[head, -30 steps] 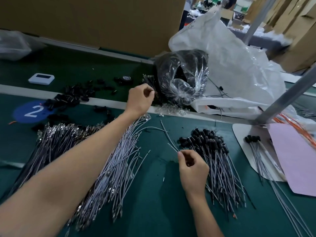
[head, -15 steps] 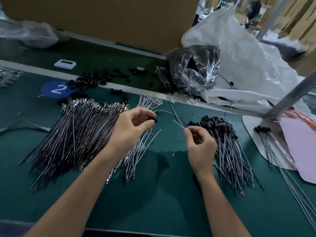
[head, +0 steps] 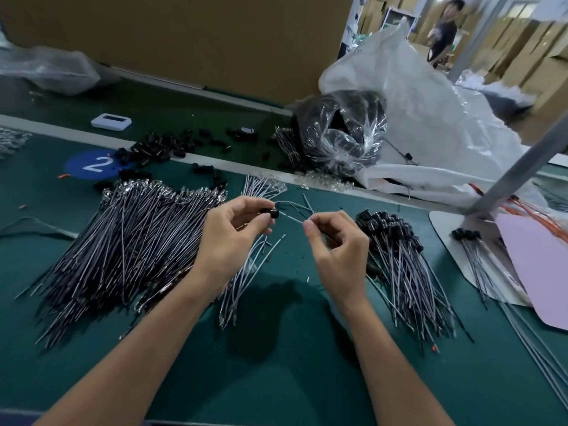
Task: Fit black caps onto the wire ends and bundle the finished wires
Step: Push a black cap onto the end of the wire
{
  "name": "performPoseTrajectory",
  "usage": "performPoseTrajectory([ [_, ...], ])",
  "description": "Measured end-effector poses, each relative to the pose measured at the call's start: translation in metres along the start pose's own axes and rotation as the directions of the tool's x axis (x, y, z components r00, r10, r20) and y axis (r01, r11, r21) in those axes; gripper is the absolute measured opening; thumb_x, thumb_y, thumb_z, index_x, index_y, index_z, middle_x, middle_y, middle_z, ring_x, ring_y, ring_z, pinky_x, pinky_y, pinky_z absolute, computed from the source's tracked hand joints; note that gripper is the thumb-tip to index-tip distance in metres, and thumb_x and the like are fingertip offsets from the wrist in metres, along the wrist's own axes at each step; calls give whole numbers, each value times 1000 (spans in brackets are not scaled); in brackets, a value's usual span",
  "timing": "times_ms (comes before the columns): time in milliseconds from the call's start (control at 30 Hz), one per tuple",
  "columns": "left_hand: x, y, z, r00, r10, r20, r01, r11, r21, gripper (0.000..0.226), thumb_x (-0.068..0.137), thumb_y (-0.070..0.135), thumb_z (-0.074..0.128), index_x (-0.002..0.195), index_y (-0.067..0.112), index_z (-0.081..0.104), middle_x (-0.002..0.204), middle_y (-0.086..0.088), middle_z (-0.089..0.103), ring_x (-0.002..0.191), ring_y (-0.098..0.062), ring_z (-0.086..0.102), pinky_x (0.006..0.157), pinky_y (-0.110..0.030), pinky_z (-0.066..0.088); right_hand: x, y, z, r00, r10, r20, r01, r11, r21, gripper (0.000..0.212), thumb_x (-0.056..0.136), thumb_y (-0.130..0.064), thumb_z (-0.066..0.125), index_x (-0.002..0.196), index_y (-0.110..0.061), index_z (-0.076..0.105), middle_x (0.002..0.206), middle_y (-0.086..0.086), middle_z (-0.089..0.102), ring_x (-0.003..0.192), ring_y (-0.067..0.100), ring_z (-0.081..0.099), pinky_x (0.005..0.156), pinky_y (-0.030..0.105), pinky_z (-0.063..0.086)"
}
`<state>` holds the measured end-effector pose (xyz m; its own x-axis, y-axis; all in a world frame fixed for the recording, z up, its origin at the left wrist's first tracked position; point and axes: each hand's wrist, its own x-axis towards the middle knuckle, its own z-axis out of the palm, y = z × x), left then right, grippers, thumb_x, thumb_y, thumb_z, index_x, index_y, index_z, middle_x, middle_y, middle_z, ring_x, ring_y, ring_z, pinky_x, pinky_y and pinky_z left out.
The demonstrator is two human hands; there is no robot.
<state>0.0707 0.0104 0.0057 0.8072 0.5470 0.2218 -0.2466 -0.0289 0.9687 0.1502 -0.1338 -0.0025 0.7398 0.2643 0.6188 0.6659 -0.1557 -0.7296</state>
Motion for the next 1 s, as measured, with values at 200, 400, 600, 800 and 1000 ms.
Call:
performPoseTrajectory([
  [200, 1, 0, -1, 1000, -5, 0, 5, 1000, -23, 24, 87, -4, 66, 93, 18, 73, 86, -1, 76, 78, -14, 72, 74, -19, 56, 2, 0, -4, 999, 22, 36, -24, 999, 39, 8, 86, -12, 69, 79, -17, 67, 75, -7, 60, 65, 4, 54, 62, 14, 39],
  [400, 1, 0, 0, 999, 9, 43, -7, 999, -47, 22, 85, -4, 67, 96, 14, 74, 87, -4, 77, 80, -18, 73, 74, -21, 57, 3, 0, -7, 998, 35, 57, -38, 998, 53, 9, 85, -10, 70, 79, -16, 68, 75, -5, 61, 66, 7, 56, 62, 17, 42],
  [600, 1, 0, 2, 998, 33, 57, -30, 998, -58, 21, 85, -6, 66, 97, 10, 73, 85, -8, 76, 75, -16, 73, 71, -21, 57, 2, 0, -5, 998, 36, 50, -38, 999, 38, 10, 86, -8, 71, 80, -16, 68, 75, -6, 61, 67, 9, 58, 64, 19, 45],
  [800, -1, 1, 3, 996, 42, 79, -38, 998, -54, 22, 83, -6, 67, 95, 11, 73, 84, -4, 76, 73, -13, 72, 69, -19, 56, 2, 1, -6, 998, 46, 37, -47, 999, 16, 13, 85, -7, 71, 78, -18, 67, 75, -5, 63, 67, 7, 58, 65, 17, 46],
  [1000, -4, -2, 9, 986, 48, 160, -50, 999, 10, 21, 81, -7, 71, 95, 9, 73, 78, -6, 75, 67, -11, 69, 69, -18, 54, -2, -1, 0, 996, 40, 82, -42, 999, 23, 15, 85, -7, 72, 78, -19, 67, 74, -2, 65, 66, 5, 58, 64, 16, 45],
])
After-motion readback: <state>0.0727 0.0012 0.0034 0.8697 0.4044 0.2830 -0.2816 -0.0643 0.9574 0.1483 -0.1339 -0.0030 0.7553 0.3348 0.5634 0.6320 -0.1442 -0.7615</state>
